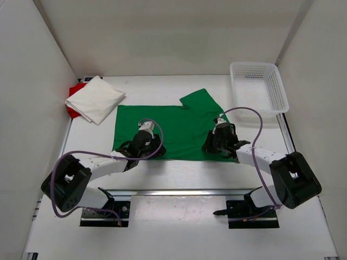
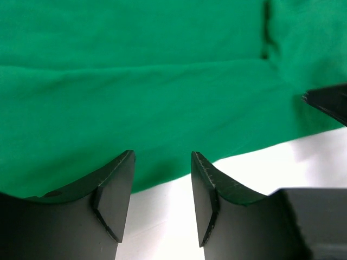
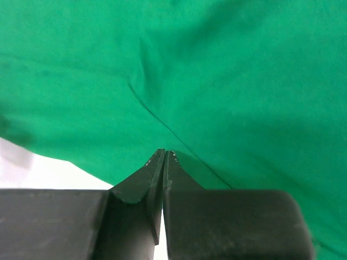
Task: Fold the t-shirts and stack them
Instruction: Fold the flattened tshirt in 1/3 of the way, then grap the side of the flattened tshirt furthest away from the robot with both arms
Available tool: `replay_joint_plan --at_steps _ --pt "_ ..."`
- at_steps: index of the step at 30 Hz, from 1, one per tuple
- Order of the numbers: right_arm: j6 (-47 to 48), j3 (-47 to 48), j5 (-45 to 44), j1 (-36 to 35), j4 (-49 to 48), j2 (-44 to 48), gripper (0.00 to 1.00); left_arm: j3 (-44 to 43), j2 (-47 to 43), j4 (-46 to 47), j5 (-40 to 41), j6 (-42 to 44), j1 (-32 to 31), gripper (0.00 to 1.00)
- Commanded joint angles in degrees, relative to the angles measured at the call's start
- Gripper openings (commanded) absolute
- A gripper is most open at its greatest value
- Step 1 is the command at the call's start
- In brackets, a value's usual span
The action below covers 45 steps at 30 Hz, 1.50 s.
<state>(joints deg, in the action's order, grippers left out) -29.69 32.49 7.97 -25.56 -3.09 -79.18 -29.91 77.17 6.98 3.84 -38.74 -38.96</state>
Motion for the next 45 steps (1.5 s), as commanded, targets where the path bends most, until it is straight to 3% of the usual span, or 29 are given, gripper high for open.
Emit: replay_joint_plan --at_steps 1,5,8,12,17,20,23,26,29,34,35,37,38,45 --pt "1.9 -1.5 -3.7 0.2 0.7 1.7 0.0 1.1 1.8 0.3 -1.4 -0.4 1.4 0.53" --pt "1.4 -6.3 -4.6 0.2 3.0 1.8 0.0 6.7 0.4 0.8 -3.1 -1.9 3.1 0.47" --pt "-0.2 -11.0 -4.1 -0.7 4.5 5.0 0.0 10.6 -3.5 0.1 -3.5 -3.4 2.7 0.37" --pt "-1.2 -13.5 -4.2 -1.4 8.3 11.6 0.0 13.8 -7.6 -0.4 -2.0 -6.9 -1.6 0.33" --pt "0.3 -7.0 -1.5 0.9 13.8 16.3 0.01 12.5 -15.2 -4.6 -2.1 -8.4 -3.7 0.33" --pt "0.2 -0.8 -0.8 0.9 13.5 15.5 0.14 6.1 -17.1 -8.5 -2.7 -3.6 3.1 0.33" --pt "0.8 4.5 -0.1 1.8 10.7 10.8 0.28 -3.2 -12.3 -11.3 -6.5 2.2 12.4 0.38" --pt "1.9 9.4 0.1 1.6 8.6 4.4 0.33 -10.5 -4.5 -12.0 -8.8 4.3 18.5 0.56" --pt "2.4 12.6 0.8 1.3 6.6 -1.5 0.2 -13.8 3.2 -8.7 -12.4 3.2 24.8 0.99" --pt "4.1 17.5 2.2 0.6 7.4 -8.1 0.11 -21.5 12.3 -7.0 -16.3 3.8 33.8 0.99" --pt "4.2 17.5 1.8 0.2 6.2 -8.8 0.09 -23.9 13.5 -9.7 -13.8 4.2 34.4 0.94" --pt "4.4 17.0 2.4 0.2 4.4 -9.3 0.1 -29.6 16.0 -12.5 -10.2 6.8 35.1 0.65" --pt "4.6 16.7 3.3 0.4 3.9 -9.8 0.12 -31.2 18.7 -15.7 -8.4 7.8 36.0 0.43" --pt "4.8 16.1 5.6 0.2 -0.2 -9.6 0.17 -46.3 32.1 -25.6 2.1 12.6 37.5 0.39"
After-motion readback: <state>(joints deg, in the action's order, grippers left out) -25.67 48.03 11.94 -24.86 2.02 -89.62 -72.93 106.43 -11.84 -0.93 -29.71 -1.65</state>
